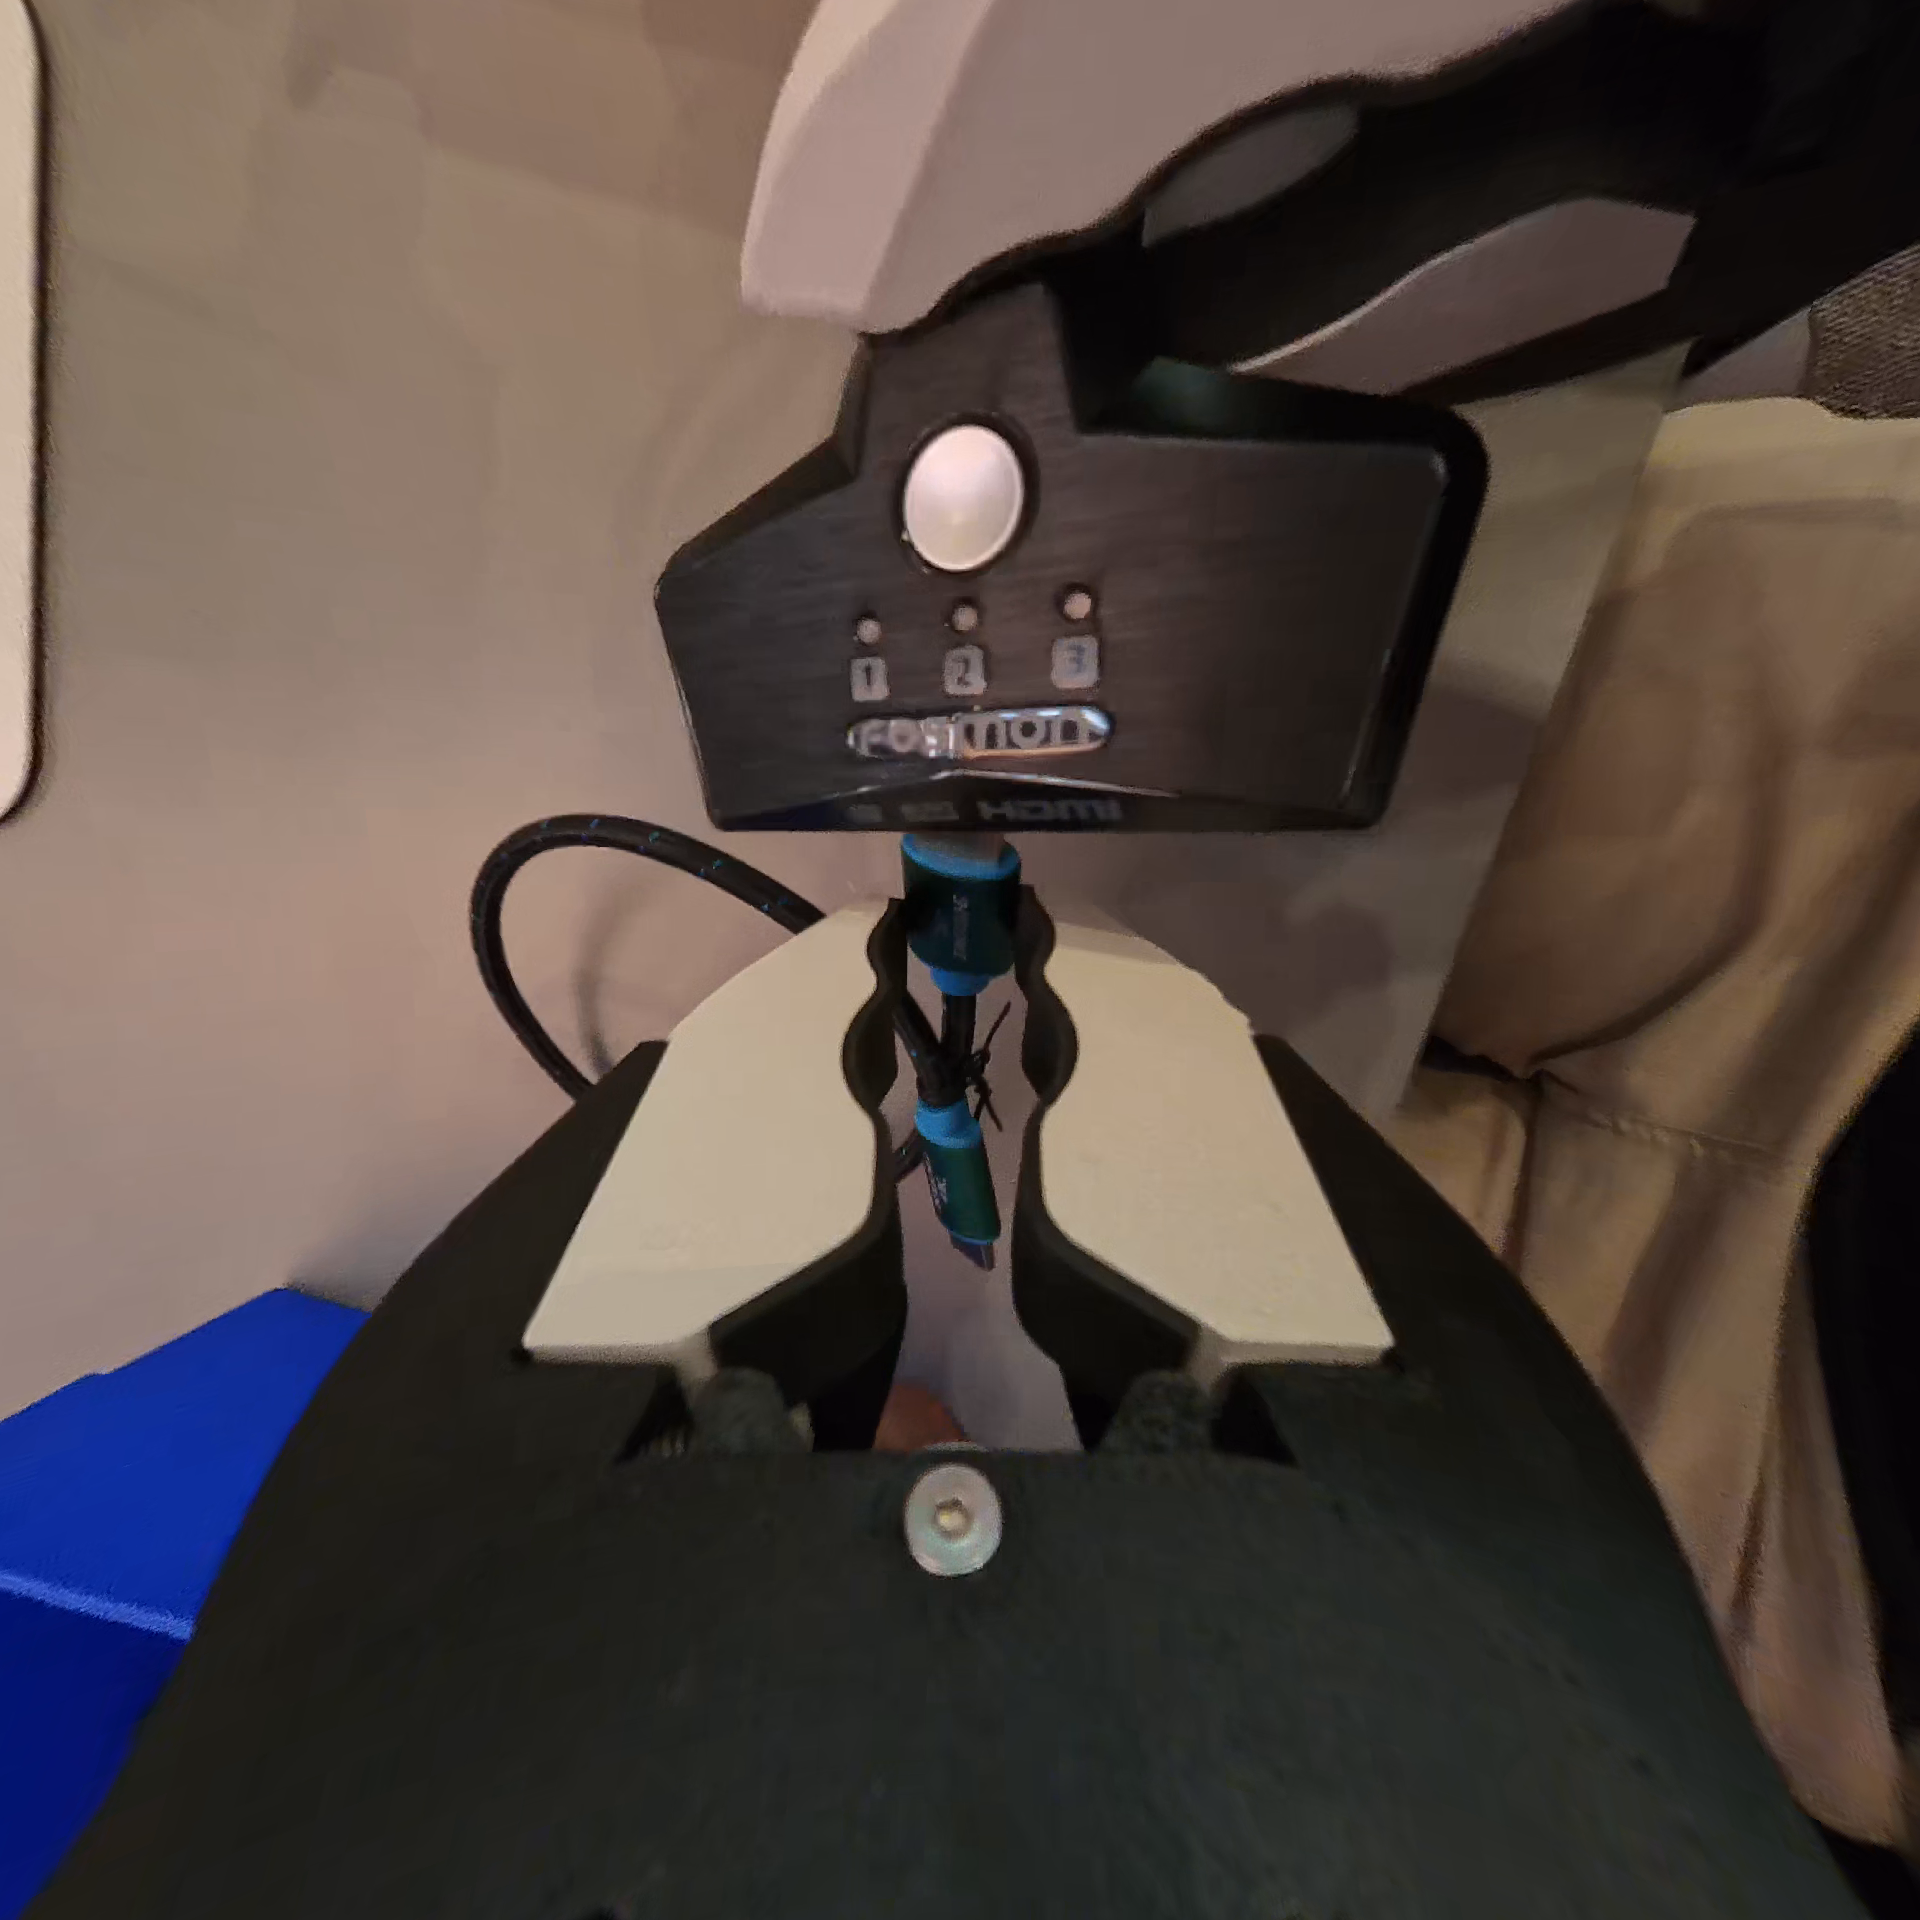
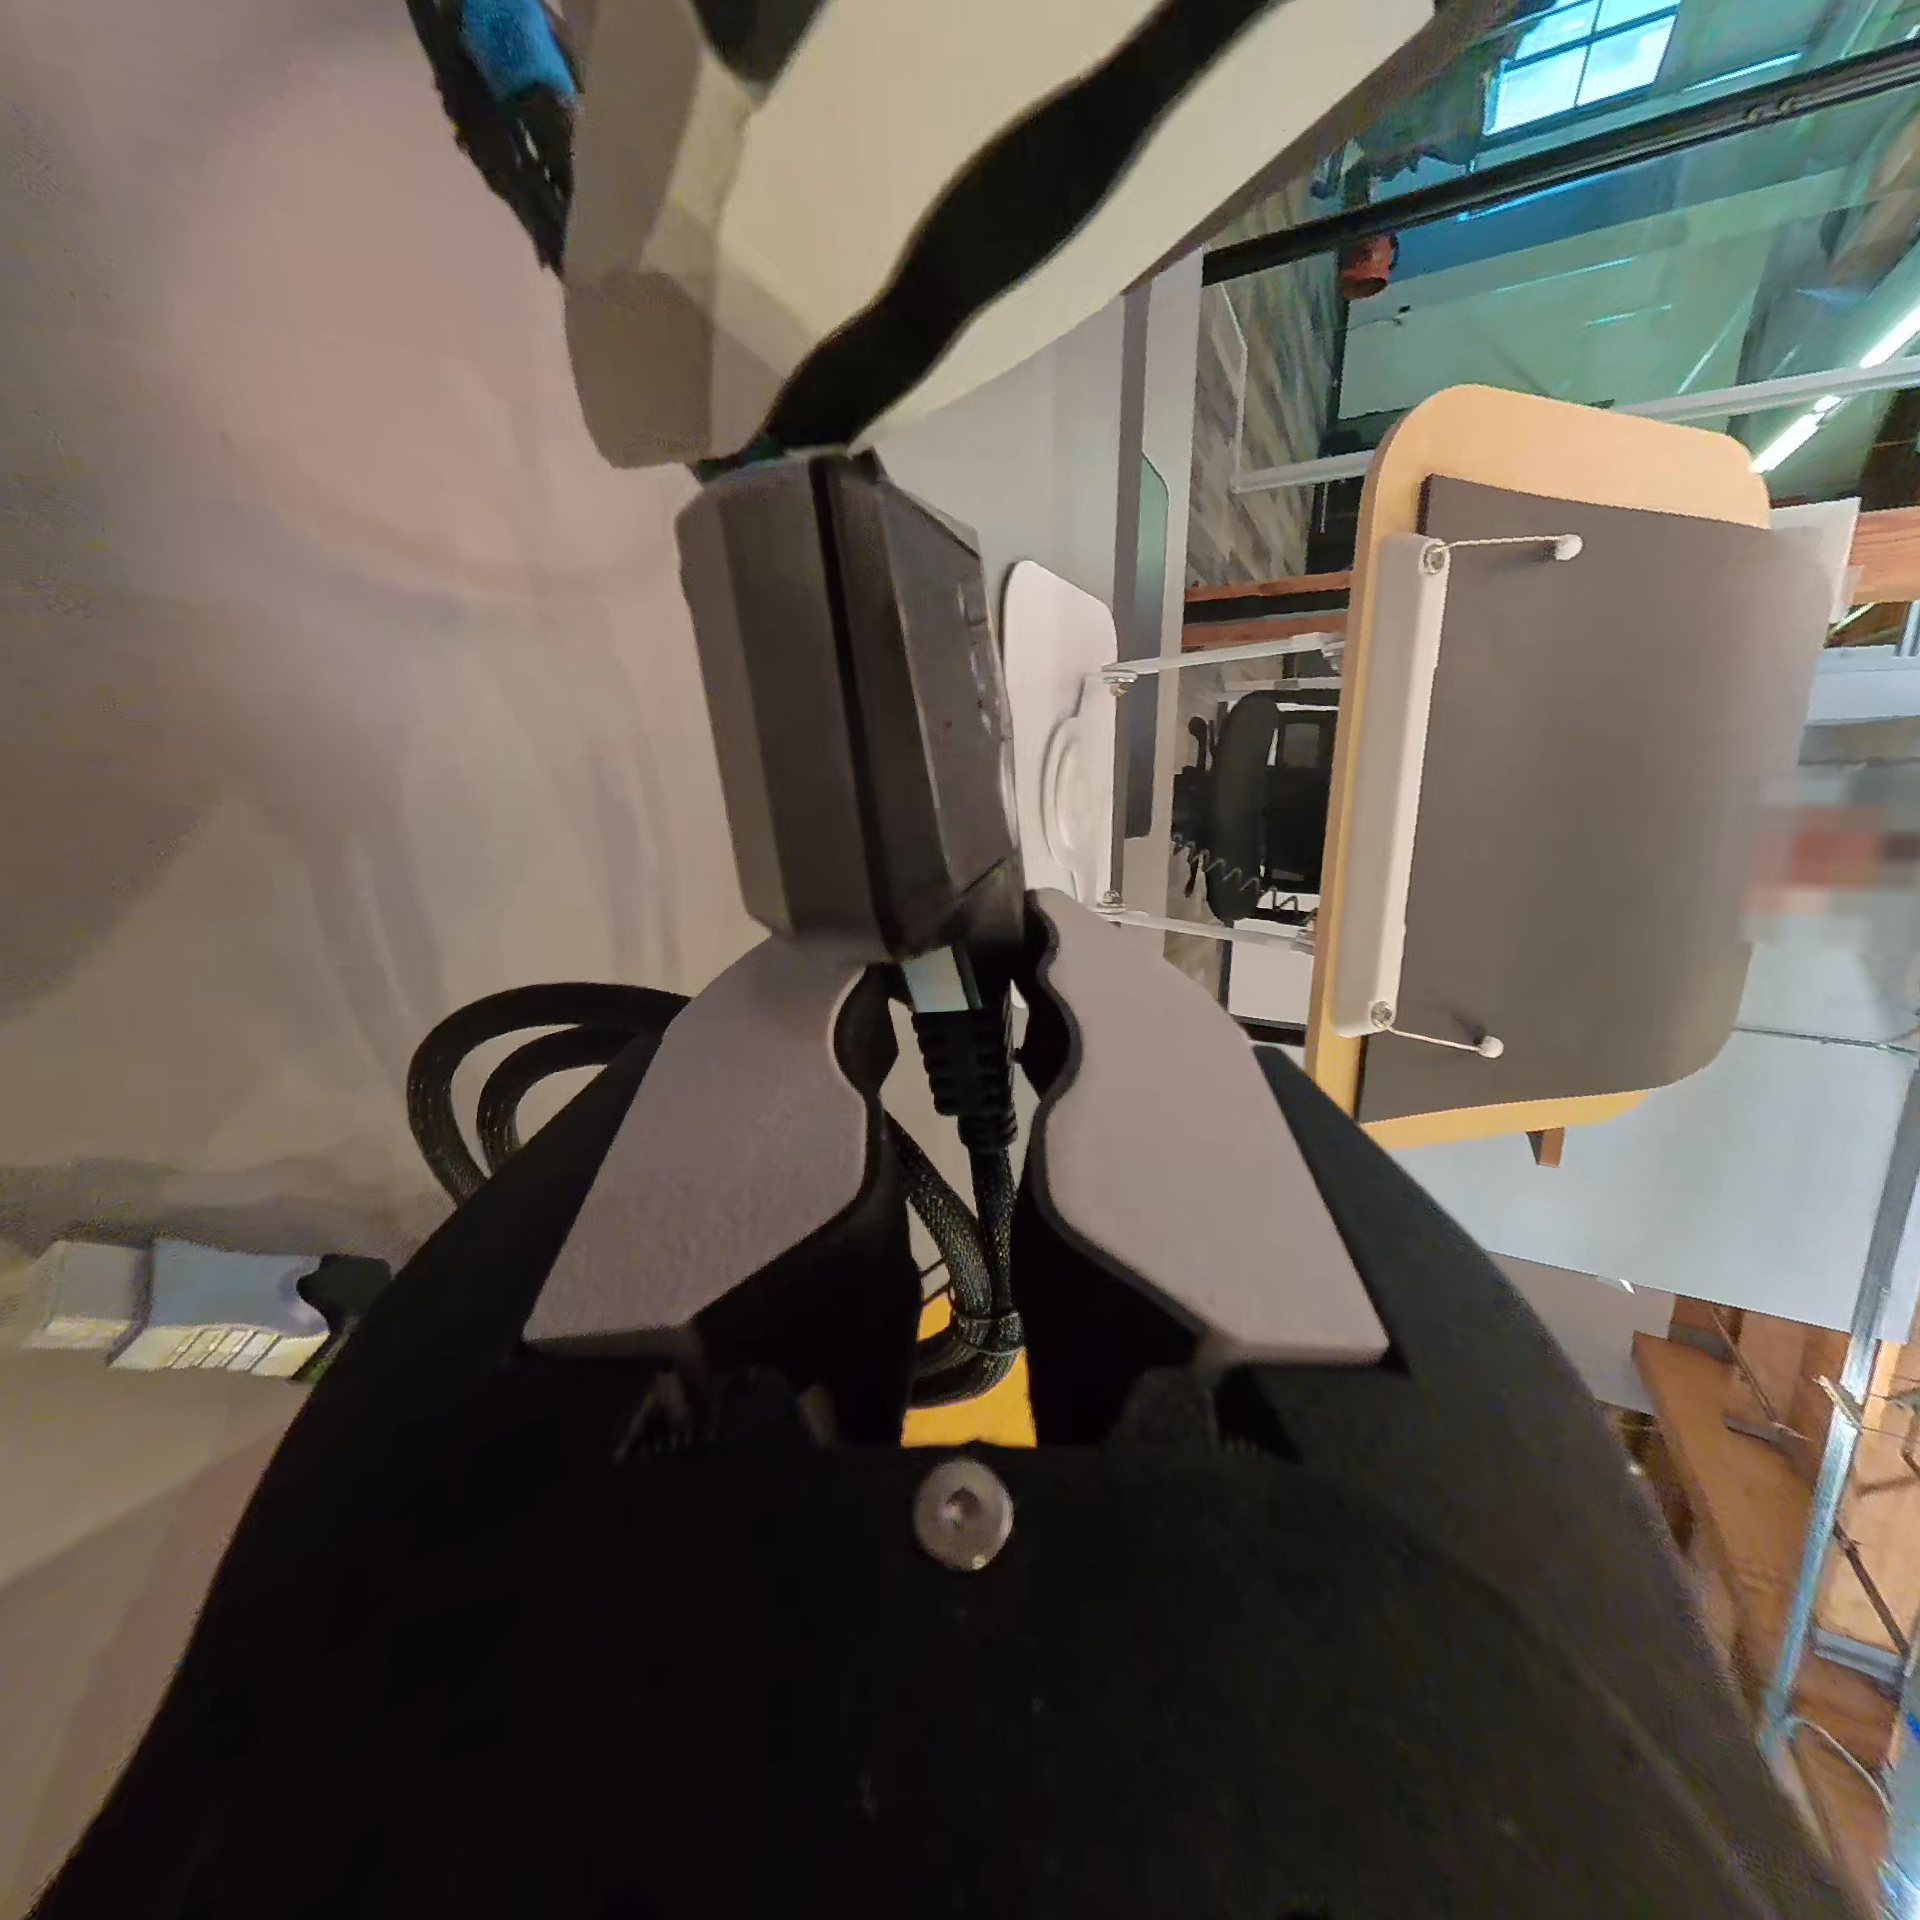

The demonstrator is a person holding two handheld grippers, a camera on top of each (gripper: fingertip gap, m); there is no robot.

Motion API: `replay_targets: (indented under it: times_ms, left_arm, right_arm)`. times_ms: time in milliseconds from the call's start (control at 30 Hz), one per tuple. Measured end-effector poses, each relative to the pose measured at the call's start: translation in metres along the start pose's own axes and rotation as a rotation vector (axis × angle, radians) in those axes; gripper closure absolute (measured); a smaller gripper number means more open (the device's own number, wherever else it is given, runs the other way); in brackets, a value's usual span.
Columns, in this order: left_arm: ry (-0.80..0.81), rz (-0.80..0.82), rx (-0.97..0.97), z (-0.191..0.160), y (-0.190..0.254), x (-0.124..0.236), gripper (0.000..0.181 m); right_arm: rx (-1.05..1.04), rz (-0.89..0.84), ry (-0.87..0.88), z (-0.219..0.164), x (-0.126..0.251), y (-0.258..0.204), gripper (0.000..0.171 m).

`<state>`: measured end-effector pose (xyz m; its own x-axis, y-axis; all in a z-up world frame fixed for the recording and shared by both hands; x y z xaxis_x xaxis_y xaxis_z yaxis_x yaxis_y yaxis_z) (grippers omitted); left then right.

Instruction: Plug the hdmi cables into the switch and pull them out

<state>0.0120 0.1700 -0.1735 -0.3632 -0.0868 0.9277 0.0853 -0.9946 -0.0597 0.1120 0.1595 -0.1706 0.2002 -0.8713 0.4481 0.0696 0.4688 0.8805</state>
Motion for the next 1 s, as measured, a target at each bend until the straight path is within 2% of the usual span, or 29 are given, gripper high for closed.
replay_targets:
  times_ms: [200, 300, 367, 467, 533, 600, 633, 700, 867, 1000]
  left_arm:
    - [0.107, 0.186, -0.085, -0.002, 0.003, -0.008, 0.162]
    - [0.148, 0.306, -0.108, -0.006, 0.0, -0.01, 0.145]
    - [0.17, 0.441, -0.139, -0.007, -0.004, -0.009, 0.133]
    - [0.267, 0.706, -0.297, 0.001, -0.003, 0.002, 0.139]
    - [0.287, 0.827, -0.434, 0.007, 0.002, 0.007, 0.142]
    - [0.292, 0.905, -0.572, 0.012, 0.011, 0.006, 0.146]
    - [0.295, 0.926, -0.622, 0.013, 0.016, 0.005, 0.155]
    - [0.296, 0.962, -0.662, 0.014, 0.017, 0.003, 0.155]
    - [0.317, 1.057, -0.773, 0.011, 0.016, 0.011, 0.16]
    - [0.292, 1.081, -0.896, 0.01, 0.017, 0.017, 0.16]
  right_arm:
    - [-0.036, 0.056, 0.028, 0.002, -0.002, -0.004, 0.151]
    - [-0.075, 0.099, 0.049, 0.001, -0.003, -0.007, 0.151]
    - [-0.109, 0.128, 0.069, 0.0, -0.004, -0.008, 0.151]
    - [-0.164, 0.183, 0.118, 0.002, -0.002, -0.008, 0.151]
    - [-0.177, 0.209, 0.145, 0.004, 0.0, -0.008, 0.152]
    - [-0.209, 0.221, 0.175, 0.007, 0.004, -0.004, 0.151]
    - [-0.222, 0.233, 0.182, 0.008, 0.005, -0.003, 0.151]
    - [-0.217, 0.256, 0.183, 0.007, 0.005, -0.002, 0.15]
    - [-0.234, 0.433, 0.248, 0.011, 0.015, 0.002, 0.139]
    - [-0.317, 0.746, 0.299, 0.013, 0.02, 0.006, 0.11]
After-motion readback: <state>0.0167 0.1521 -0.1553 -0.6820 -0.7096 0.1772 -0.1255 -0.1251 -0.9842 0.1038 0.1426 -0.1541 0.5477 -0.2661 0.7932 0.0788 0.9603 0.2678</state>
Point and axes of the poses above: each gripper's, where its closed fingertips meet, x back along the fingers, z out of its top, y = z × x across the jaws, the point moved 5 cm from there along x, back along the fingers, and after that the axes turned 2 degrees about -y, right-handed, at the moved point
